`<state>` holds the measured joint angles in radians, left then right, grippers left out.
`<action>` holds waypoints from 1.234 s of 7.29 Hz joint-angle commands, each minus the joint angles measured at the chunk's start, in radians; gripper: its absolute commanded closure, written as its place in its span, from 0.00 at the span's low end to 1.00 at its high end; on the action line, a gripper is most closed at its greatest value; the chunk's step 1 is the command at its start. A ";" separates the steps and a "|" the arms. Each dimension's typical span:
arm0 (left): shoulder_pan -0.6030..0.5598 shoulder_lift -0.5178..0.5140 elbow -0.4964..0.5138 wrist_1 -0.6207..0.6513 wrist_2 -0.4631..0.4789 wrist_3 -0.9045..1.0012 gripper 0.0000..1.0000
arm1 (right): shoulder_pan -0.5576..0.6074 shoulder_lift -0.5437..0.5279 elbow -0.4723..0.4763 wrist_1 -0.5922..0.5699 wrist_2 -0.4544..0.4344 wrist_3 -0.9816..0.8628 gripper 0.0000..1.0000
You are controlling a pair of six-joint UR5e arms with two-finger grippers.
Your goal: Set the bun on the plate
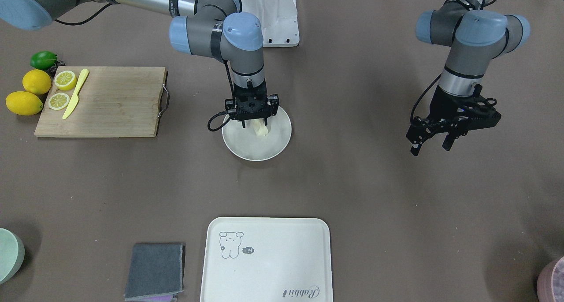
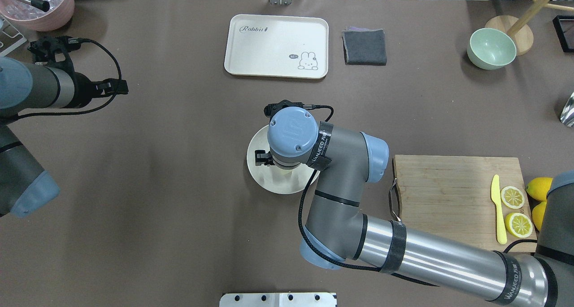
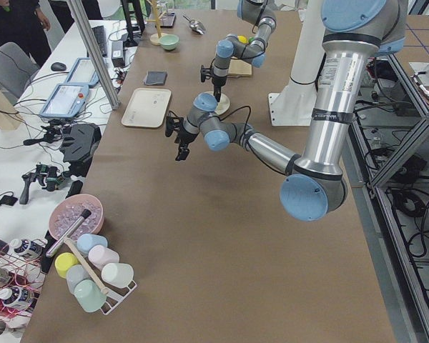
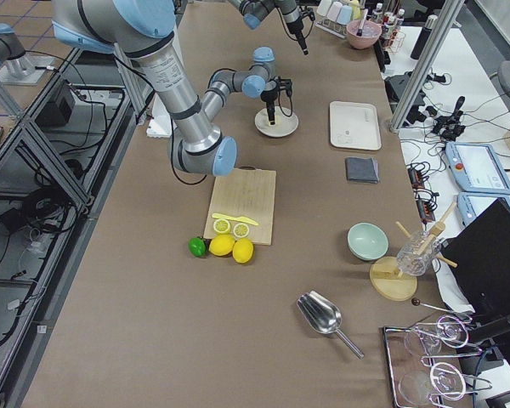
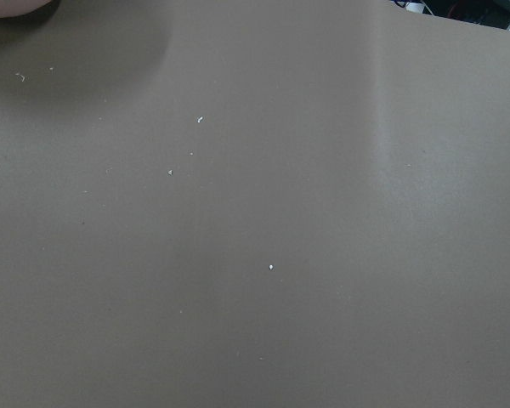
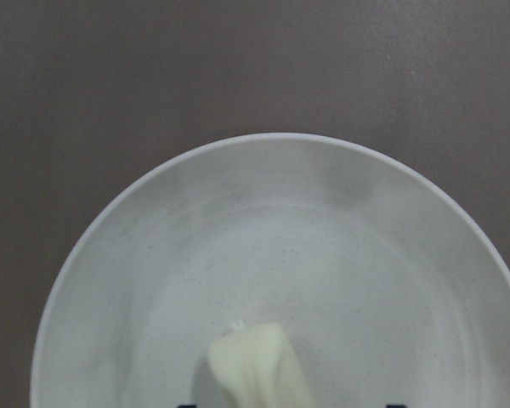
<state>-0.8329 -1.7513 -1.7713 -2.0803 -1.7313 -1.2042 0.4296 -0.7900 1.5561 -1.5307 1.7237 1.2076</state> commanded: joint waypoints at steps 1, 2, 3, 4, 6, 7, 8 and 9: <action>0.002 0.004 0.048 0.003 -0.011 0.000 0.02 | 0.067 0.005 0.132 -0.142 0.084 0.001 0.00; 0.005 0.021 0.047 0.005 -0.019 0.000 0.02 | 0.121 0.003 0.171 -0.187 0.132 -0.006 0.00; 0.002 0.041 0.046 0.011 -0.115 0.002 0.02 | 0.221 -0.014 0.205 -0.262 0.211 -0.034 0.00; -0.038 0.073 0.036 0.011 -0.187 0.046 0.02 | 0.364 -0.082 0.240 -0.310 0.320 -0.200 0.00; -0.266 0.180 0.000 0.086 -0.350 0.552 0.02 | 0.625 -0.324 0.282 -0.318 0.407 -0.662 0.00; -0.390 0.197 0.001 0.164 -0.391 0.736 0.02 | 0.744 -0.421 0.269 -0.325 0.415 -0.907 0.00; -0.504 0.191 -0.002 0.286 -0.405 0.946 0.02 | 0.847 -0.487 0.240 -0.347 0.463 -1.088 0.00; -0.623 0.173 -0.005 0.419 -0.409 1.126 0.02 | 0.965 -0.558 0.184 -0.335 0.605 -1.231 0.00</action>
<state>-1.3068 -1.5677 -1.7724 -1.8138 -2.1228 -0.3189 1.2484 -1.2533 1.7933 -1.8657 2.2019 0.1900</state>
